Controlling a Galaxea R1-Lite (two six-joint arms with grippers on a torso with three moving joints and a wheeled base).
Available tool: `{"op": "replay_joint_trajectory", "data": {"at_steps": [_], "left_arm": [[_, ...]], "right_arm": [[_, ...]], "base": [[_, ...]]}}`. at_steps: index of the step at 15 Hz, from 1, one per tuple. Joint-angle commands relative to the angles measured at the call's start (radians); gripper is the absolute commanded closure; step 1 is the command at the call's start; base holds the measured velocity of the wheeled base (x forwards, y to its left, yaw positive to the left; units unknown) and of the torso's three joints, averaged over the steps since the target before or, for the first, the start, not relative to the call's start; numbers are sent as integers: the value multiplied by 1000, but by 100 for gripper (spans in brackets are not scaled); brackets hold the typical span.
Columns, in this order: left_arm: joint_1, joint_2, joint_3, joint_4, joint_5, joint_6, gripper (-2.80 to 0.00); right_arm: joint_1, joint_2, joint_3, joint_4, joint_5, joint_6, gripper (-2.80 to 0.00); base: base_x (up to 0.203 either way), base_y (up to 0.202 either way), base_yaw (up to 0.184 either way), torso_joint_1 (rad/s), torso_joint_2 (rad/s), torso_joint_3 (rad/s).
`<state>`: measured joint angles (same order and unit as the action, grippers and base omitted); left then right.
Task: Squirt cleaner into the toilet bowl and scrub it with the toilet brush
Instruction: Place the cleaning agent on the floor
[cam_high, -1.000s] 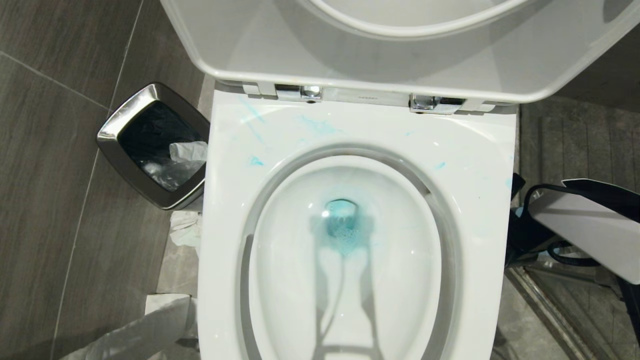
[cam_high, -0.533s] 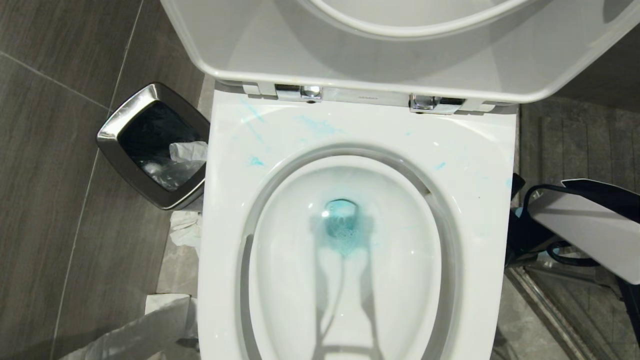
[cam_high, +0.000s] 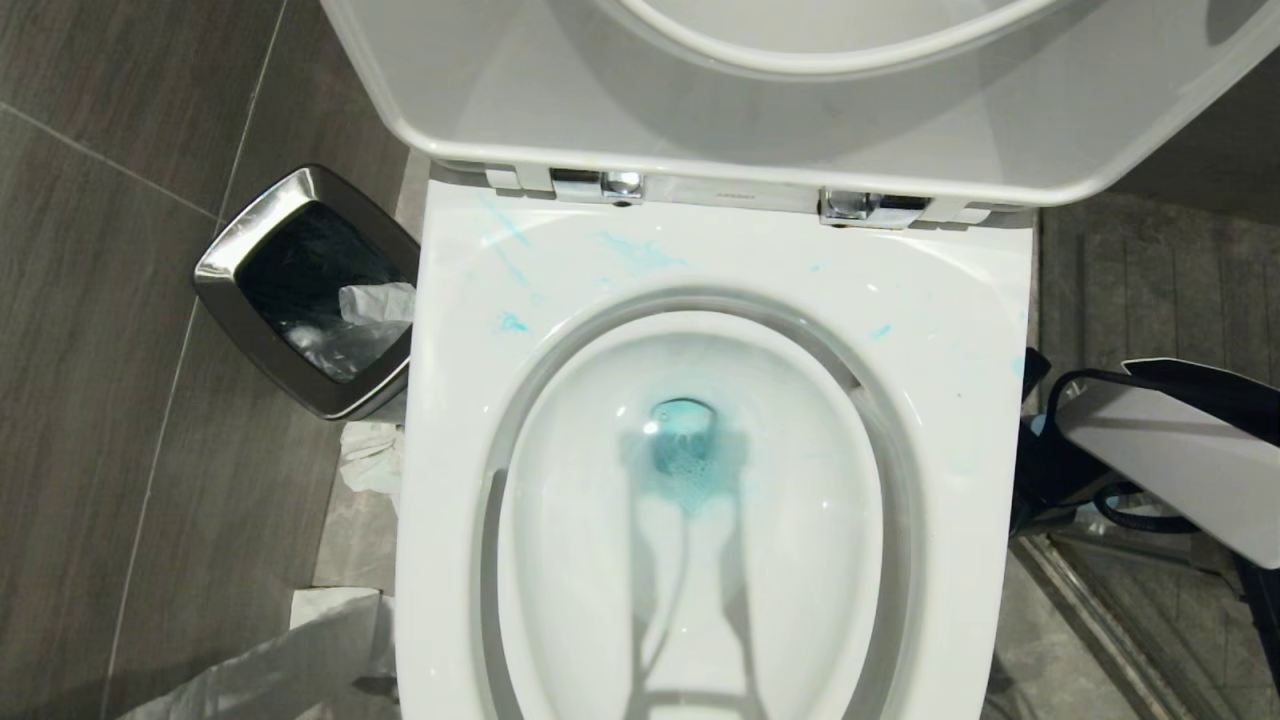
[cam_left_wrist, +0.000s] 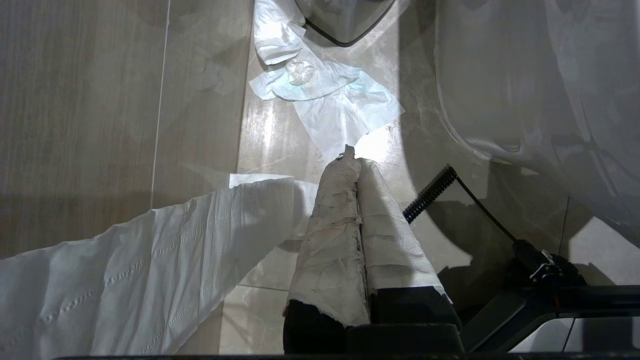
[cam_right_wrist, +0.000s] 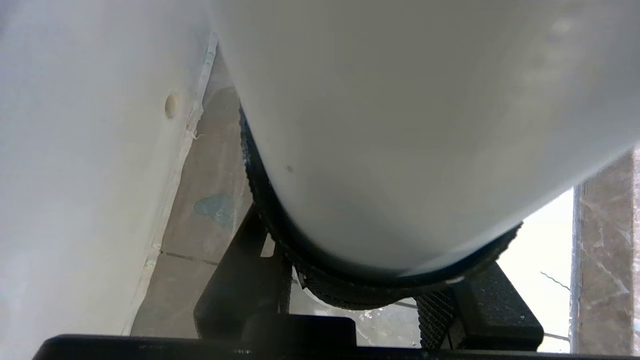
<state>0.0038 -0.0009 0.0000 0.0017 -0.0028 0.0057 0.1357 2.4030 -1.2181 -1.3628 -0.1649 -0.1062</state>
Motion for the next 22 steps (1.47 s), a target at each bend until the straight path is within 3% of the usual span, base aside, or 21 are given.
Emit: {"op": "replay_joint_trajectory", "data": {"at_steps": [1,2,11,22], "left_arm": [[1,1,2,0,0,0,0],[1,1,2,0,0,0,0],[1,1,2,0,0,0,0],[1,1,2,0,0,0,0]], "right_arm": [[5,2,0,-7,-1,-1,0],[7,2,2,-7,-1,-1,-280],[7,-25,67,-41,-3,-4,-280],[1,-91,134,-41,-75,-3,-280]], "base": [[0,0,0,0,0,0],[0,0,0,0,0,0],[0,0,0,0,0,0],[0,0,0,0,0,0]]}}
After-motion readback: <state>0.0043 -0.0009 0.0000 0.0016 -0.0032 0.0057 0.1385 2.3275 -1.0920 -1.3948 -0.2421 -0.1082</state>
